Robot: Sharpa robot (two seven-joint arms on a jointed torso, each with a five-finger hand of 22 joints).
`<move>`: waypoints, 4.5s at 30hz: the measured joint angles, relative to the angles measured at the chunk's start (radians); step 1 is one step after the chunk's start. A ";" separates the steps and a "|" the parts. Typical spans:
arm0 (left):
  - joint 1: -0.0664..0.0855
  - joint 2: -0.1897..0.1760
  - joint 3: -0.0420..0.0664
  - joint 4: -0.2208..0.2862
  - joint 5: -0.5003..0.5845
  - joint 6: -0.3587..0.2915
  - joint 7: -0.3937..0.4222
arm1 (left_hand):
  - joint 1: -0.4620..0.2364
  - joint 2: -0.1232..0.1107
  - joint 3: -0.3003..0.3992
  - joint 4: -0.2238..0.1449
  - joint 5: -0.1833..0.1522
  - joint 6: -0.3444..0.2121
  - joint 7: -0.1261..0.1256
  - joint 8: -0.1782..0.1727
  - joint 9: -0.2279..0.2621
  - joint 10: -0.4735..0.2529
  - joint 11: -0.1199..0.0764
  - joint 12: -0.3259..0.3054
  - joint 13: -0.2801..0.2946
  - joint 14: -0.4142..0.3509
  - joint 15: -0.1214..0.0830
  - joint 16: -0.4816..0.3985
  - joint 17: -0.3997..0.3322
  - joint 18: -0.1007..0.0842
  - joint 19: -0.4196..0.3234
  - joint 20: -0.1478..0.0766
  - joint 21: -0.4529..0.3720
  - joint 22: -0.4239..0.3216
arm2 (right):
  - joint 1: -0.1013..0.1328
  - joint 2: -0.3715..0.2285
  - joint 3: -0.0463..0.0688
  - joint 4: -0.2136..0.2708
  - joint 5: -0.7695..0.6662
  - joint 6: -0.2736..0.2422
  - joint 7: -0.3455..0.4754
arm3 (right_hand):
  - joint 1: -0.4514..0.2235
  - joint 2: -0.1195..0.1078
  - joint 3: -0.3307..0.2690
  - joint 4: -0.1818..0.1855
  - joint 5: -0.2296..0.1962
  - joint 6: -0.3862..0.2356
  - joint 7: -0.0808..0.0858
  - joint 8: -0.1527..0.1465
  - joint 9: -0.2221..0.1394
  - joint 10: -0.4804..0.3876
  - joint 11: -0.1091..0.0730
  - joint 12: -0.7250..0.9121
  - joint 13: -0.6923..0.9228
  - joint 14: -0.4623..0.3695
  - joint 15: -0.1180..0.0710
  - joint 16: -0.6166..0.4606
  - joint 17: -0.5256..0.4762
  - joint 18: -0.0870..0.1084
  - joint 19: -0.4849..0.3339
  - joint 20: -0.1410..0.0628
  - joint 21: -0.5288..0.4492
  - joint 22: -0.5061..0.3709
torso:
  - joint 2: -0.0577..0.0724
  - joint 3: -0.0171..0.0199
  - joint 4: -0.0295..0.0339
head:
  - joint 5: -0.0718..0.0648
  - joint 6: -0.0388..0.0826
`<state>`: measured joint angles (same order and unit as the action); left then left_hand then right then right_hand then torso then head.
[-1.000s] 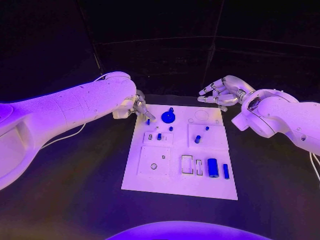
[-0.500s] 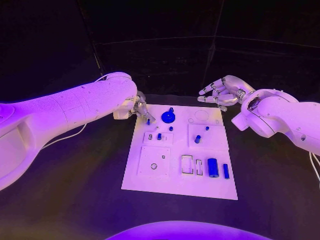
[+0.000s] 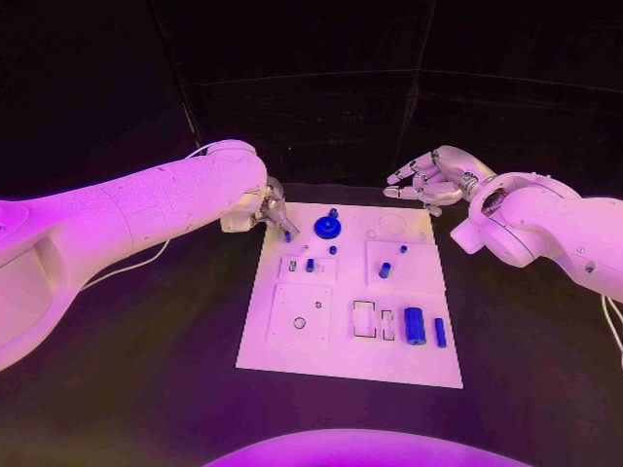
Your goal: Assemble the parts on the task board
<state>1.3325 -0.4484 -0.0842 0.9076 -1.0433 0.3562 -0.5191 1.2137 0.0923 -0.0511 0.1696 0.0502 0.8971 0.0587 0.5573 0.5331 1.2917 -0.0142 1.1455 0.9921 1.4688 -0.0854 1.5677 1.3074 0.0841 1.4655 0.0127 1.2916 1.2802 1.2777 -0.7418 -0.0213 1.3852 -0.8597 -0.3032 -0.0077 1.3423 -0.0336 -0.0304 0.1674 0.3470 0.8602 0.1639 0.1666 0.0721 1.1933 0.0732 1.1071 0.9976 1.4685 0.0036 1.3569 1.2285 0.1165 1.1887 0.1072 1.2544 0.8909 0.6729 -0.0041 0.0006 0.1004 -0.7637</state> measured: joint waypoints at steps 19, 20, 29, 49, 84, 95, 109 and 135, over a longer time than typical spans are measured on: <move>0.001 -0.006 0.000 0.009 0.012 0.004 0.022 | 0.148 0.061 0.135 -0.102 -0.008 -0.017 -0.001 -0.027 -0.029 -0.009 -0.005 -0.015 -0.015 0.000 0.000 0.000 0.000 0.000 0.000 0.000 0.000 0.000 | 0.000 0.001 0.000 -0.001 0.000 0.000 0.000 | 0.000 0.000 0.000 0.000 0.000 0.000 0.000 0.000 0.000 0.000 0.000 0.000 0.000 0.000 0.000 0.000 0.000 0.000 0.000 0.000 0.000 0.000 | 0.000 -0.0003 -0.0001 | -0.002 -0.004; 0.000 -0.008 0.000 0.011 0.012 0.003 0.023 | 0.149 0.061 0.140 -0.097 -0.008 -0.017 -0.001 -0.030 -0.030 -0.009 -0.005 -0.015 -0.015 0.000 0.000 0.000 0.000 0.000 0.000 0.000 0.000 0.000 | 0.000 0.001 0.000 -0.001 0.000 0.000 0.000 | 0.000 0.000 0.000 0.000 0.000 0.000 0.000 0.000 0.000 0.000 0.000 0.000 0.000 0.000 0.000 0.000 0.000 0.000 0.000 0.000 0.000 0.000 | 0.000 -0.0004 -0.0001 | -0.002 -0.004; -0.002 -0.043 0.000 0.052 0.013 -0.024 0.038 | 0.093 0.012 0.263 -0.082 -0.008 -0.019 0.000 -0.006 -0.029 -0.010 -0.005 -0.019 -0.019 0.000 0.000 0.000 0.000 0.000 0.000 0.000 0.000 0.005 | 0.000 -0.001 0.000 -0.001 0.000 0.000 0.000 | 0.000 0.000 0.000 0.000 0.000 0.000 0.000 0.000 0.000 0.000 0.000 0.000 0.000 0.000 0.000 0.000 0.000 0.000 0.000 0.000 0.000 0.000 | -0.001 -0.0004 0.0012 | -0.003 -0.004; -0.004 -0.218 -0.001 0.344 0.020 -0.184 0.042 | -0.053 -0.076 0.538 -0.134 -0.009 -0.020 0.002 0.047 0.006 0.008 -0.007 -0.019 -0.020 0.000 0.000 0.000 0.000 0.000 0.000 0.000 0.000 0.011 | 0.000 -0.008 0.000 -0.005 0.000 0.000 0.000 | 0.000 0.000 0.000 0.000 0.000 0.000 0.000 0.000 0.000 0.000 0.000 0.000 0.000 0.000 0.000 0.000 0.000 0.000 0.000 0.000 0.000 0.000 | 0.000 -0.0005 0.0020 | -0.004 -0.010; -0.063 -0.289 -0.006 0.514 -0.067 -0.265 0.020 | -0.068 -0.091 0.573 -0.153 -0.004 -0.022 0.004 0.055 0.012 0.007 -0.007 -0.019 -0.029 0.000 0.000 0.000 0.000 0.000 0.000 0.000 -0.005 0.010 | 0.000 -0.004 0.000 -0.016 0.000 -0.001 -0.001 | 0.007 0.007 -0.003 -0.003 0.005 0.000 0.000 0.004 0.000 0.000 0.000 0.004 0.000 0.000 0.000 -0.004 0.000 0.000 0.000 0.000 0.000 0.000 | 0.000 -0.0005 -0.0011 | 0.010 -0.021; -0.064 -0.286 -0.006 0.511 -0.086 -0.248 0.016 | -0.071 -0.093 0.577 -0.152 -0.008 -0.019 0.002 0.061 0.013 0.010 -0.009 -0.019 -0.025 0.000 0.000 0.000 0.000 0.000 0.000 0.000 -0.005 0.010 | 0.000 -0.003 0.000 -0.016 0.000 -0.001 -0.001 | 0.007 0.007 -0.003 -0.003 0.005 0.000 0.000 0.004 0.000 0.000 0.000 0.004 0.000 0.000 0.000 -0.004 0.000 0.000 0.000 0.000 0.000 0.000 | 0.000 -0.0002 -0.0011 | 0.009 -0.024; -0.065 -0.280 -0.006 0.503 -0.094 -0.219 0.011 | -0.076 -0.099 0.579 -0.153 -0.004 -0.019 0.002 0.060 0.014 0.011 -0.010 -0.019 -0.023 0.000 0.000 0.000 0.000 0.000 0.000 0.000 -0.005 0.009 | 0.000 -0.003 0.000 -0.017 0.000 0.000 -0.001 | 0.007 0.007 -0.003 -0.003 0.005 0.000 0.000 0.004 0.000 0.000 0.000 0.004 0.000 0.000 0.000 -0.004 0.000 0.000 0.000 0.000 0.000 0.000 | 0.000 -0.0004 -0.0010 | 0.010 -0.026; -0.064 -0.273 -0.005 0.498 -0.108 -0.192 0.007 | -0.080 -0.102 0.588 -0.157 -0.004 -0.016 -0.001 0.072 0.021 0.019 -0.011 -0.015 -0.018 0.000 0.000 0.000 0.000 0.000 0.000 0.000 -0.005 0.009 | 0.000 -0.002 0.000 -0.018 0.000 0.000 -0.001 | 0.007 0.007 -0.003 -0.003 0.005 0.000 0.000 0.004 0.000 0.000 0.000 0.004 0.000 0.000 0.000 -0.004 0.000 0.000 0.000 0.000 0.000 0.000 | 0.000 -0.0002 -0.0006 | 0.010 -0.028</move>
<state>1.2685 -0.7209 -0.0892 1.4057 -1.1517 0.1642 -0.5117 1.1336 -0.0102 0.5374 0.0121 0.0461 0.8813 0.0572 0.6298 0.5539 1.3103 -0.0253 1.1308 0.9737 1.4688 -0.0854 1.5677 1.3074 0.0841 1.4655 0.0128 1.2864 1.2890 1.2773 -0.7440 -0.0214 1.3677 -0.8596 -0.3034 -0.0091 1.3488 -0.0271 -0.0331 0.1647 0.3521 0.8603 0.1639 0.1705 0.0721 1.1933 0.0732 1.1114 0.9974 1.4685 0.0037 1.3533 1.2280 0.1165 1.1887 0.1072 1.2544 0.8907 0.6728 -0.0043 0.0000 0.1105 -0.7919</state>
